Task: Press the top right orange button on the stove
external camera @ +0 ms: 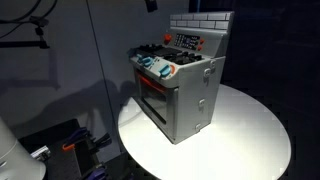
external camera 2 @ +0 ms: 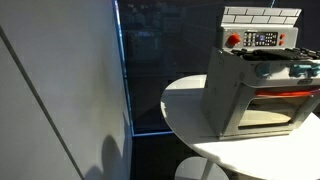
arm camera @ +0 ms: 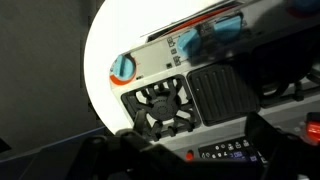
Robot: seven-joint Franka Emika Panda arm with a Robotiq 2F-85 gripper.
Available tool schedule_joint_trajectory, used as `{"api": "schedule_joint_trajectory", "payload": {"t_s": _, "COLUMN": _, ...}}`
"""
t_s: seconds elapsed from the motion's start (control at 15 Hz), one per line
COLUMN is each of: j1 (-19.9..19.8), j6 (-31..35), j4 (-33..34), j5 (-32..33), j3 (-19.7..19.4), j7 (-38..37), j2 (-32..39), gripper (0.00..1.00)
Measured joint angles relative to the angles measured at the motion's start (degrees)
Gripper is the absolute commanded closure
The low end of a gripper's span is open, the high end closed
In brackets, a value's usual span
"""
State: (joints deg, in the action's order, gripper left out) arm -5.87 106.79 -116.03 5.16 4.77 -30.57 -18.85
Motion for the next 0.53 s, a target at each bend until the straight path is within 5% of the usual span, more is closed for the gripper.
{"api": "schedule_joint_trajectory", "payload": {"t_s": 0.53, "j1": -1.13, "j6": 2.01, "j4": 0.32, "j5": 1.16, "j3": -2.07, "j7": -2.14, "j2": 3.75, "gripper": 0.00}}
